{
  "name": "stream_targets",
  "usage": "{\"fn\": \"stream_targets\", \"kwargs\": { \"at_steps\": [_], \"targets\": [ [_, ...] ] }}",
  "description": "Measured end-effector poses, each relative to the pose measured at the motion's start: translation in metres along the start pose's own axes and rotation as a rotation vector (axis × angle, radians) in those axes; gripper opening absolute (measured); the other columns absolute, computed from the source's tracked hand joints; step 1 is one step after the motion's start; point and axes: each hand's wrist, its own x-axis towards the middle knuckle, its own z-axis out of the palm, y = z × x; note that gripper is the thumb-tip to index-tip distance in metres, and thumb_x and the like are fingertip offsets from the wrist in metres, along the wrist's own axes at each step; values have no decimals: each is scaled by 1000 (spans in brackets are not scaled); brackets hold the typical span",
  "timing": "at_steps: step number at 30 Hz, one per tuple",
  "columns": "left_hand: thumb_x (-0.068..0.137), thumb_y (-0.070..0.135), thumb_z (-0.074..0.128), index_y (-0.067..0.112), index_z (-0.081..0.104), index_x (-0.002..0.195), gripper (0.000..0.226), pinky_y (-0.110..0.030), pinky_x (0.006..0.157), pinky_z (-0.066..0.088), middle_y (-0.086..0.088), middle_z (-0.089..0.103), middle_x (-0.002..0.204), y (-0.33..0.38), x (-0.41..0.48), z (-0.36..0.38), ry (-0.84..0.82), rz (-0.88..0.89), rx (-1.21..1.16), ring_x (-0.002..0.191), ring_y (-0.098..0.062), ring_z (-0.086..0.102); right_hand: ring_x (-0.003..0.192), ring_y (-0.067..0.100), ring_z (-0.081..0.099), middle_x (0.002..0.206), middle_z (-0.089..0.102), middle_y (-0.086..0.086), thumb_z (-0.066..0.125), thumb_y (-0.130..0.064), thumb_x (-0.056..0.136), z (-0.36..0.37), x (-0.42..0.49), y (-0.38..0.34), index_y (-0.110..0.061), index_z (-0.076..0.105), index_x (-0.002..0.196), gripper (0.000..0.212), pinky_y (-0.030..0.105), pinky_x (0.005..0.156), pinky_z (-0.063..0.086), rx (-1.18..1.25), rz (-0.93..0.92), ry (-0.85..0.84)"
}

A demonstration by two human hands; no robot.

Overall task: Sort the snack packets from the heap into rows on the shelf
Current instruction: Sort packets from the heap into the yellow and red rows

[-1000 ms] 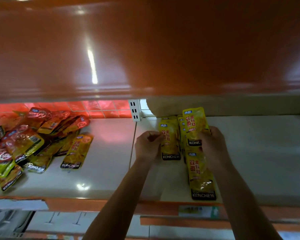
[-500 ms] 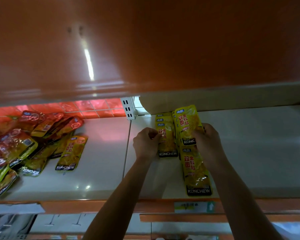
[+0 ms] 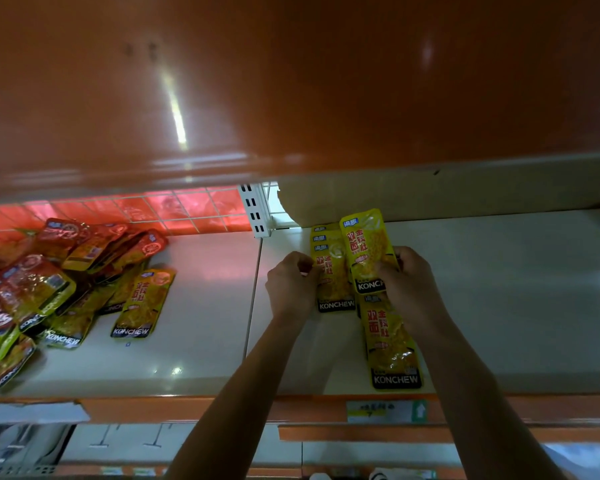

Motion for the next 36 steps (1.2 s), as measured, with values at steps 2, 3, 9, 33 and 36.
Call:
{"fn": "stream_targets", "kwargs": {
  "at_steps": [2,3,9,33,36],
  "targets": [
    [87,28,68,17,69,97,15,-26,77,45,2,71,95,1,-2,-2,23,24,28,84,-16,65,81,25,67,87,67,3,58,-19,86,0,-3,-2,-25,62,92,10,46,74,57,-24,-16,-15],
    [89,28,65,17,69,97,14,-24,73,43,2,71,95,3,-2,-2,37,47,21,82,-15,64,79,24,67,84,68,1,60,-19,85,1,-5,-3,-25,62,90,9,44,71,57,-30,-29,-25],
    [91,30,61,20,69,103,18,-20,66,53,8,72,81,17,-7,-4,-55,-17,-406,72,1,67,81,21,67,83,70,3,63,-17,83,15,-14,-9,-20,68,94,12,40,76,53,-57,-63,-94],
    [84,33,70,23,73,91,12,-21,69,50,7,73,82,-12,-14,-10,-152,-76,-129,71,-1,64,91,5,58,108,67,-4,54,-17,92,8,-7,-4,-19,64,116,26,24,82,44,-225,-188,19],
    [85,32,70,18,73,96,18,-24,74,50,3,73,88,-11,-14,-11,-140,-32,-61,78,-9,64,89,4,57,109,66,-4,55,-18,93,10,-7,-4,-18,64,117,26,23,80,43,-234,-188,22]
  ]
}}
